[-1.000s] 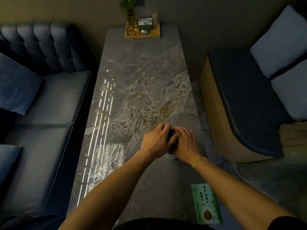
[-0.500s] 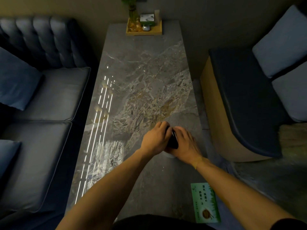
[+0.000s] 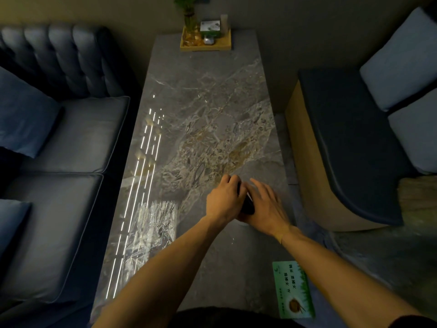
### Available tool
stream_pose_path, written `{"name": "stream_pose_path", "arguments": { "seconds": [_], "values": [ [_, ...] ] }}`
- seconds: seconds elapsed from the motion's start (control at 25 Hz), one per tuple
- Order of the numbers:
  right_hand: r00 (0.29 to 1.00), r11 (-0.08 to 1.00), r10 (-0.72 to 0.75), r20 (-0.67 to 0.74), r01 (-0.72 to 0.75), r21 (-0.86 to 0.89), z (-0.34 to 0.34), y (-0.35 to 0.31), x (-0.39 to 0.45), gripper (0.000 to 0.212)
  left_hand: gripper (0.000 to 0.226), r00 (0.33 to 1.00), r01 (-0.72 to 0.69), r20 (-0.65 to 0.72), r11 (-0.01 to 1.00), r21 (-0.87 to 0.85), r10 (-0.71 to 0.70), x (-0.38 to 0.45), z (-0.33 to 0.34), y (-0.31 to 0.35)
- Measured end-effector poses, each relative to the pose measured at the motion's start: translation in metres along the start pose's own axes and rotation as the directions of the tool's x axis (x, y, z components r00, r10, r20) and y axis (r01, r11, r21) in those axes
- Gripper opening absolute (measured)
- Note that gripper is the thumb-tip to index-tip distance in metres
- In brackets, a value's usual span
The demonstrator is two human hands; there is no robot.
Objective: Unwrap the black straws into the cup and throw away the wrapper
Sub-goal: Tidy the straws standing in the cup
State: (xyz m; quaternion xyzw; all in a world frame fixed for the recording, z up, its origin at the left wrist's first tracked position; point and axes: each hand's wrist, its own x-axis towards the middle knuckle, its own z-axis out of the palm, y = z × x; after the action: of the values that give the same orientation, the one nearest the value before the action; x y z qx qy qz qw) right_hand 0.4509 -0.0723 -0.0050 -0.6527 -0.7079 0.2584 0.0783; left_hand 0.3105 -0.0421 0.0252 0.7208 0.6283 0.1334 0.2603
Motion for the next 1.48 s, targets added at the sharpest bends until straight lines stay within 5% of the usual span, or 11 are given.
{"name": "stream_pose_path", "arguments": {
  "seconds": [0.2, 0.36, 0.44, 0.56, 0.68, 0.88, 1.2, 1.48],
  "values": [
    [1.000, 1.000, -0.013, 0.008, 0.013, 0.002, 0.001, 0.001, 0.000, 0.094, 0.038, 0.994, -0.106, -0.033, 0.994, 0.004, 0.106, -0.004, 0.007, -0.009],
    [1.000, 1.000, 0.012, 0.028, -0.012, -0.008, 0.001, 0.001, 0.002, 0.099, 0.059, 0.991, -0.051, 0.121, 0.998, -0.047, 0.057, 0.001, -0.001, -0.013],
    [0.999, 1.000, 0.008, 0.036, -0.008, -0.015, 0.000, -0.001, 0.003, 0.102, 0.061, 0.993, -0.028, 0.109, 0.981, -0.192, 0.049, 0.001, -0.010, -0.019],
    [0.999, 0.999, -0.022, 0.039, 0.021, 0.040, -0.006, 0.001, 0.003, 0.105, 0.054, 0.999, 0.046, 0.002, 0.824, -0.564, -0.054, -0.012, -0.021, -0.029],
    [0.995, 0.990, -0.085, 0.055, 0.079, 0.113, -0.015, 0.007, 0.003, 0.099, 0.068, 0.991, 0.132, 0.093, 0.694, -0.708, -0.094, -0.032, -0.030, -0.046],
    [0.984, 0.986, -0.117, 0.131, 0.100, 0.133, -0.027, 0.013, 0.009, 0.093, 0.083, 0.934, 0.191, 0.357, 0.826, -0.530, 0.013, -0.039, -0.033, -0.053],
    [0.991, 0.984, -0.129, 0.021, 0.125, 0.124, -0.022, 0.001, 0.011, 0.069, 0.053, 0.975, 0.082, 0.221, 0.905, -0.418, 0.014, -0.025, -0.018, -0.041],
    [0.993, 0.990, -0.094, 0.073, 0.086, 0.108, -0.023, 0.000, 0.001, 0.084, 0.067, 0.963, 0.192, 0.262, 0.858, -0.477, -0.069, -0.036, -0.015, -0.056]
  ]
}}
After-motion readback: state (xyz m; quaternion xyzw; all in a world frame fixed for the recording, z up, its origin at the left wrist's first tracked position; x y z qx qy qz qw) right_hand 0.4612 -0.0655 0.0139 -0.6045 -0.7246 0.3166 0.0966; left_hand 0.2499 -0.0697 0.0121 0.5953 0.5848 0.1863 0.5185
